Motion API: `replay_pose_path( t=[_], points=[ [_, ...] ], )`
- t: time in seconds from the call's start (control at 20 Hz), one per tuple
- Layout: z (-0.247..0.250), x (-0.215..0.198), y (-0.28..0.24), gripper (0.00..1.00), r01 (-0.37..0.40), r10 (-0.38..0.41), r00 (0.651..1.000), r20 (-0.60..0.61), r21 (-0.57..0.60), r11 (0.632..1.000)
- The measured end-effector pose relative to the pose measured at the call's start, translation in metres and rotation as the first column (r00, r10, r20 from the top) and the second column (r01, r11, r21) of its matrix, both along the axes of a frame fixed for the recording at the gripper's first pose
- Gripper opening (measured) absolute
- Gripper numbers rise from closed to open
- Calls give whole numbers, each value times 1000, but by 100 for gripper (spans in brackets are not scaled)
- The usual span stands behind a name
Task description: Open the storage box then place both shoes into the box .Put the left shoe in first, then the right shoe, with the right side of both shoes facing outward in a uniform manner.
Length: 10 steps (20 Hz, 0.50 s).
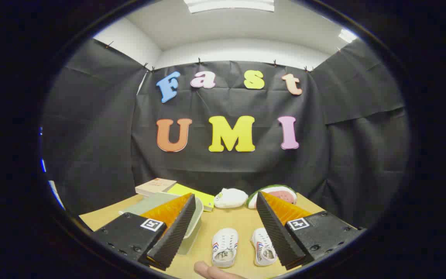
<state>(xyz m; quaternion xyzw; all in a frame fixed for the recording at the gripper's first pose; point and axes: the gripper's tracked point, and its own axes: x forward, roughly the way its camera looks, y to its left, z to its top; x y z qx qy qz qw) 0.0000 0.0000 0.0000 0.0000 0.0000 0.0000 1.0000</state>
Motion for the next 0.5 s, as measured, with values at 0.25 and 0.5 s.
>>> replay_pose_path(
  t=[0.25,0.5],
  points=[
    [-1,-6,3,100,-3,4,1000,26,-16,1000],
    [-16,-1,3,100,4,-4,1000,-10,-20,1000]
  ],
)
